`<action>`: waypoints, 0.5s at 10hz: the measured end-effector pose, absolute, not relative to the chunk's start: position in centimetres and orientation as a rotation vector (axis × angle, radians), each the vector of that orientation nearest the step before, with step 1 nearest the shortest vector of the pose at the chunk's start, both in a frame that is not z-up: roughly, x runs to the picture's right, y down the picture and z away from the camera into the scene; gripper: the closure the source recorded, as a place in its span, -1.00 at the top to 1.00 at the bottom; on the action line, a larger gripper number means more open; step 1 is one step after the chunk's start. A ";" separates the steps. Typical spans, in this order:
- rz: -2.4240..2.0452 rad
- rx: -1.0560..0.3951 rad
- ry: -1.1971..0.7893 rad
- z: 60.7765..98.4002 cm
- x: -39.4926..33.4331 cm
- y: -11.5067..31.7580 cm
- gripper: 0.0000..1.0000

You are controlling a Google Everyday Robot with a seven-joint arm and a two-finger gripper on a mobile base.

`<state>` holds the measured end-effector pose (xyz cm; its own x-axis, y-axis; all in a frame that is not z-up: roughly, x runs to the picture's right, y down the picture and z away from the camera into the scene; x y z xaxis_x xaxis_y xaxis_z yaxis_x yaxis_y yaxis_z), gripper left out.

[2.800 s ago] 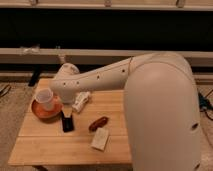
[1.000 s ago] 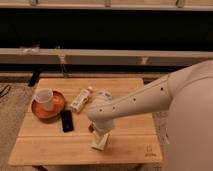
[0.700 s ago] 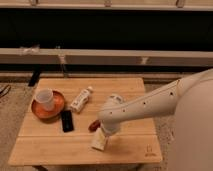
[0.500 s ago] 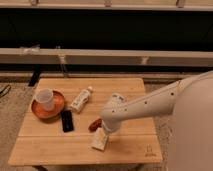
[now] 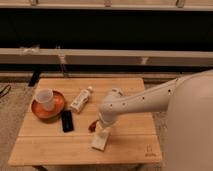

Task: Wipe the white sponge on the table

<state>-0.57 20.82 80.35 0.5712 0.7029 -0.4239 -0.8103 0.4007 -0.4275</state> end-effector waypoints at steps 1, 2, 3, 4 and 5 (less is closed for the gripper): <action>0.949 -0.662 0.174 80.8 -1.4 20.8 0.42; 0.936 -0.680 0.164 81.3 -1.8 21.0 0.42; 0.931 -0.691 0.167 81.6 -1.8 21.2 0.42; 0.921 -0.710 0.166 82.2 -2.0 21.4 0.42; 0.909 -0.726 0.167 82.5 -2.3 21.6 0.42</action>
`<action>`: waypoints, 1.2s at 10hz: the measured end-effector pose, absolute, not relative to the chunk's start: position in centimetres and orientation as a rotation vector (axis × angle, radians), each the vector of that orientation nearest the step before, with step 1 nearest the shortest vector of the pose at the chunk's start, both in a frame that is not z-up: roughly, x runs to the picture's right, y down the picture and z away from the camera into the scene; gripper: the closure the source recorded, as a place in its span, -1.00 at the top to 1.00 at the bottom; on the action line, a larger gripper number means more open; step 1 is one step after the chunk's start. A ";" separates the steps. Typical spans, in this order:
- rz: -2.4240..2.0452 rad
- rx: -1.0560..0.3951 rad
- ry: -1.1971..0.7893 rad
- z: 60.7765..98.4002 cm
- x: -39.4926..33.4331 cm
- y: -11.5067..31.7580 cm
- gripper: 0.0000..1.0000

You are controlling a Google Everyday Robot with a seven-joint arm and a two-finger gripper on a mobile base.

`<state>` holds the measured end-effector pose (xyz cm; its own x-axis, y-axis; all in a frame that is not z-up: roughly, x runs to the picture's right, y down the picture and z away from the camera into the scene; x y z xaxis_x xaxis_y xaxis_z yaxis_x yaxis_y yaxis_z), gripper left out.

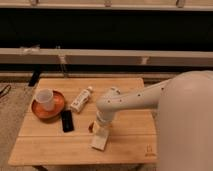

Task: Wipe the white sponge on the table

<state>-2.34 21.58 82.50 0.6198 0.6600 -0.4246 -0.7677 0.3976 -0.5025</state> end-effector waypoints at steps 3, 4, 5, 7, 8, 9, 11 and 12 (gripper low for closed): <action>0.887 -0.766 0.171 83.0 -3.0 21.9 0.42; 0.878 -0.778 0.174 83.0 -3.2 22.0 0.42; 0.862 -0.794 0.183 82.7 -3.5 22.1 0.42; 0.834 -0.826 0.210 81.9 -4.0 22.3 0.42; 0.832 -0.834 0.220 81.6 -3.9 22.4 0.42; 0.825 -0.847 0.237 81.1 -3.9 22.5 0.42; 0.811 -0.859 0.256 80.2 -4.1 22.9 0.42; 0.810 -0.865 0.268 79.9 -3.8 23.1 0.42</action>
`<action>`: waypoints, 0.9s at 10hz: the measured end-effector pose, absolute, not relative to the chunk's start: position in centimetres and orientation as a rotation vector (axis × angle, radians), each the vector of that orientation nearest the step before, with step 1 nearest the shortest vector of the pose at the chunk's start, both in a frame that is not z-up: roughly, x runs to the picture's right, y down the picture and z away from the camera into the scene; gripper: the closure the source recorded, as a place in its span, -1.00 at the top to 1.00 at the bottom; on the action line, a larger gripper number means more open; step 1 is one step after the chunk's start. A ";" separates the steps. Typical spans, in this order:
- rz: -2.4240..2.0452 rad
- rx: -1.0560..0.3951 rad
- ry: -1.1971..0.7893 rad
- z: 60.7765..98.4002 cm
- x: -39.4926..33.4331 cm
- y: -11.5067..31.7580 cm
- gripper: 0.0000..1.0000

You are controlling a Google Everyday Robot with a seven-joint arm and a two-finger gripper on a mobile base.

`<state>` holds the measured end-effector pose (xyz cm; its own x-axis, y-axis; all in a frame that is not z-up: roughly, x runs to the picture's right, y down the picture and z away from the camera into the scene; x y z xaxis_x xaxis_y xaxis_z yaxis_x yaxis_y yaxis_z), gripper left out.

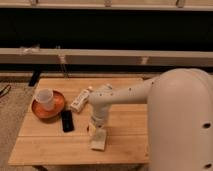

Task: Wipe the white sponge on the table

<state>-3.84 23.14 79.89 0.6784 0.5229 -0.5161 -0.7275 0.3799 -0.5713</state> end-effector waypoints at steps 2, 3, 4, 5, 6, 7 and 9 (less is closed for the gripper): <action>0.804 -0.875 0.286 79.4 -3.7 23.6 0.42; 0.796 -0.880 0.294 79.3 -3.7 23.9 0.42; 0.793 -0.883 0.301 79.3 -3.6 24.1 0.42; 0.790 -0.887 0.309 79.3 -3.4 24.4 0.42; 0.788 -0.891 0.311 79.4 -3.4 24.5 0.42; 0.785 -0.896 0.308 79.5 -3.5 24.6 0.42; 0.775 -0.908 0.306 79.6 -3.7 24.8 0.42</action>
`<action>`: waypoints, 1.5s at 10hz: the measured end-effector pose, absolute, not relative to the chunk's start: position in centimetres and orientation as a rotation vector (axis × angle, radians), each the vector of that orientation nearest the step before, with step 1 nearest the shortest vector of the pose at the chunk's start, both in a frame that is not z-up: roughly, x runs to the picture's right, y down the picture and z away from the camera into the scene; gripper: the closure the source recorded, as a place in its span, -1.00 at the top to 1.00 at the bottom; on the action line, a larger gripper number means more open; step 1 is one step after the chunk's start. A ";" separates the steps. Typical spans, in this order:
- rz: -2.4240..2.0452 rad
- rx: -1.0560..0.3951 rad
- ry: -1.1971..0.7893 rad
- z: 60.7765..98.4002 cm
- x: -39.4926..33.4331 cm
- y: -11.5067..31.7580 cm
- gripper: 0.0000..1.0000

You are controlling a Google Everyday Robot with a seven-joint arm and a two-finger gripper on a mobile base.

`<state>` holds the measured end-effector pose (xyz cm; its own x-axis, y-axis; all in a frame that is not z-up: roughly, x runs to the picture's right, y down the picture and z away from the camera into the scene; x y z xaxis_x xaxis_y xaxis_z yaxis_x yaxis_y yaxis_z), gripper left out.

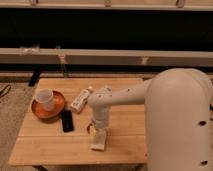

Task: Wipe the white sponge on the table

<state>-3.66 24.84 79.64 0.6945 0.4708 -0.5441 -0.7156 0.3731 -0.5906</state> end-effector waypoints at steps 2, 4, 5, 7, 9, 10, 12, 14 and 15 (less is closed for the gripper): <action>0.755 -0.923 0.304 79.9 -4.0 25.1 0.23; 0.754 -0.922 0.305 79.9 -3.8 25.1 -0.14; 0.758 -0.918 0.306 79.7 -3.4 25.0 -0.30; 0.782 -0.896 0.306 79.1 -2.7 24.6 -0.74; 0.797 -0.864 0.326 78.4 -1.5 23.8 -1.00; 0.802 -0.853 0.341 78.3 -0.8 23.6 -1.00; 0.815 -0.812 0.403 78.0 2.6 23.5 -1.00; 0.827 -0.772 0.457 78.1 5.7 23.2 -1.00; 0.838 -0.748 0.484 78.2 7.3 23.0 -1.00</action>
